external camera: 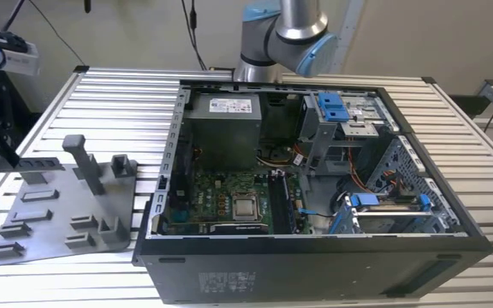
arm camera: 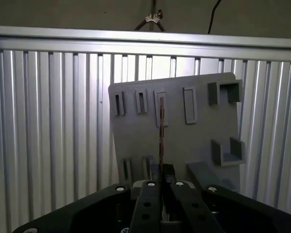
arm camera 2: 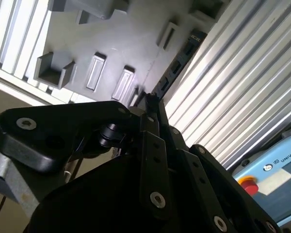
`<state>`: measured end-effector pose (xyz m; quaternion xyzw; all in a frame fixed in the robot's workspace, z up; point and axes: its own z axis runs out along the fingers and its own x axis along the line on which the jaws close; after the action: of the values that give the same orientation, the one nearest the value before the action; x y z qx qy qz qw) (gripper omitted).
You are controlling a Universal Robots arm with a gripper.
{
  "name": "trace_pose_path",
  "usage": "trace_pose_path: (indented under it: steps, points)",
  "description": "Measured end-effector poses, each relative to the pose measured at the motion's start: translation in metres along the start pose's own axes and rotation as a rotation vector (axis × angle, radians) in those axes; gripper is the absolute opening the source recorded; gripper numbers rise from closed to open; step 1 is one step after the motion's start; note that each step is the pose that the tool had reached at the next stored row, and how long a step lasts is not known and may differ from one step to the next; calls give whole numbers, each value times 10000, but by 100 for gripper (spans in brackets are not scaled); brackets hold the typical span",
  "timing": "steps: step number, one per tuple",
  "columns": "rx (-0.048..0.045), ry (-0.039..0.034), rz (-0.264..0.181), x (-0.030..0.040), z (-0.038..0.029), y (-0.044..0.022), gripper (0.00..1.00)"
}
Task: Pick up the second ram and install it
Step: 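Pick up the second ram and move it above second insertion slot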
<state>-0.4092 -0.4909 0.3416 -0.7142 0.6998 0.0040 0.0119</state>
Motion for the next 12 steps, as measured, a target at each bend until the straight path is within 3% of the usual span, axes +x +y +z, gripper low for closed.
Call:
trace_pose_path:
  steps: [12]
  points:
    - [0, 0, 1, -13, -264, 3, 14]
